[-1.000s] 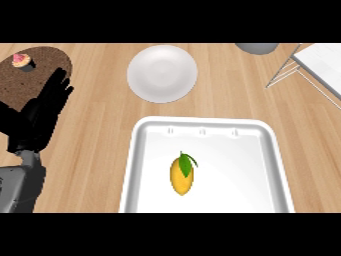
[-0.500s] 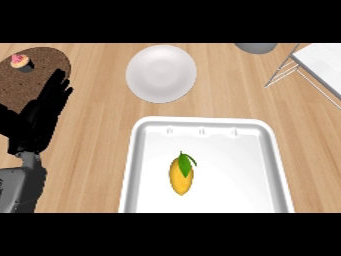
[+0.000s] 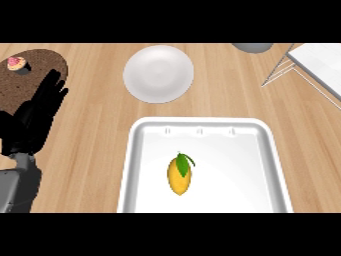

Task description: Pick the pear from the tray and place it in the tiered shelf

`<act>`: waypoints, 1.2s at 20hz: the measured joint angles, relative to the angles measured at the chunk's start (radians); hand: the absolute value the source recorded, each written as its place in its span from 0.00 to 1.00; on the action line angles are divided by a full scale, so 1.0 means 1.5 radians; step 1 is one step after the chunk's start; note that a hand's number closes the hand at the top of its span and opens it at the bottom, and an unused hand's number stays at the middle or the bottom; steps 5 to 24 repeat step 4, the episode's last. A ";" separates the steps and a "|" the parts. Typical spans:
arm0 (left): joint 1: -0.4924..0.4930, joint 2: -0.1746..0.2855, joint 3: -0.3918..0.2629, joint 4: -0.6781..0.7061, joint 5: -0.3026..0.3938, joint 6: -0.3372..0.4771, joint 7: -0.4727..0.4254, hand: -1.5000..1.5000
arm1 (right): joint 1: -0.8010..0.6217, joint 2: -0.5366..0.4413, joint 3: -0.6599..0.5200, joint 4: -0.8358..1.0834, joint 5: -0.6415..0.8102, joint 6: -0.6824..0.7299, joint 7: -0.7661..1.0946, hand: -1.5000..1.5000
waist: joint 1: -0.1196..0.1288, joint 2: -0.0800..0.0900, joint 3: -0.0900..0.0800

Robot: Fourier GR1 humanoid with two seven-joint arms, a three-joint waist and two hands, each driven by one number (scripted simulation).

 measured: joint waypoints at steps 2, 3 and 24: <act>0.009 -0.003 -0.002 -0.002 -0.003 0.001 -0.007 0.50 | 0.023 -0.005 -0.002 -0.008 -0.002 -0.001 -0.022 0.00 | -0.004 -0.001 0.000; 0.009 -0.004 0.000 -0.001 -0.004 0.005 -0.007 0.50 | 0.034 -0.008 -0.001 -0.012 -0.001 -0.004 -0.033 0.00 | -0.005 -0.001 0.001; 0.013 -0.010 -0.006 -0.005 -0.009 0.008 -0.008 0.50 | 0.041 -0.005 0.002 -0.018 0.000 -0.010 -0.043 0.00 | -0.004 -0.002 0.001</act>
